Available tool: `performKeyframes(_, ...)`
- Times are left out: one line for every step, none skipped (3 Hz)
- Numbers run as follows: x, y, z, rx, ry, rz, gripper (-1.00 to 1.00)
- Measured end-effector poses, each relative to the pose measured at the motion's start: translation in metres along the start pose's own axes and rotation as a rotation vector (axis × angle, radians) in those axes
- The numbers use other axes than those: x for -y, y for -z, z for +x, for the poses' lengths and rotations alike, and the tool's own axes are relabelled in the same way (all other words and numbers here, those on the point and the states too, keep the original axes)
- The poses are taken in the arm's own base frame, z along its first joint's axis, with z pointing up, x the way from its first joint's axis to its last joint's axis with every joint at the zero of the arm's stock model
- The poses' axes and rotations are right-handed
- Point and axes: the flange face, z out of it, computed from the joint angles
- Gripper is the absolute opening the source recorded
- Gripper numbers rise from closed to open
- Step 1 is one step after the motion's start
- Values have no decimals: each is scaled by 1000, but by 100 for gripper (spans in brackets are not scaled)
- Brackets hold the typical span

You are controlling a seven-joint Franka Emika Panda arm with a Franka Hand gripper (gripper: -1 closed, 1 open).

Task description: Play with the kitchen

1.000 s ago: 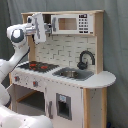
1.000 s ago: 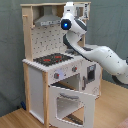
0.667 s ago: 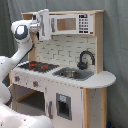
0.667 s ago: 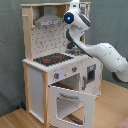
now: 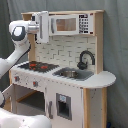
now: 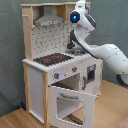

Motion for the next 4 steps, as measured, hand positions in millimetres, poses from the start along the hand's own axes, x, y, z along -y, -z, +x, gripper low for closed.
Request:
performKeyframes(-17, -4, -14, 5, -7, 28, -100)
performKeyframes(-26, -13, -26, -4, -15, 50, -100)
performKeyframes(-33, -9, -36, -35, -24, 84, -100)
performKeyframes(-36, -1, -37, -86, -29, 104, -100)
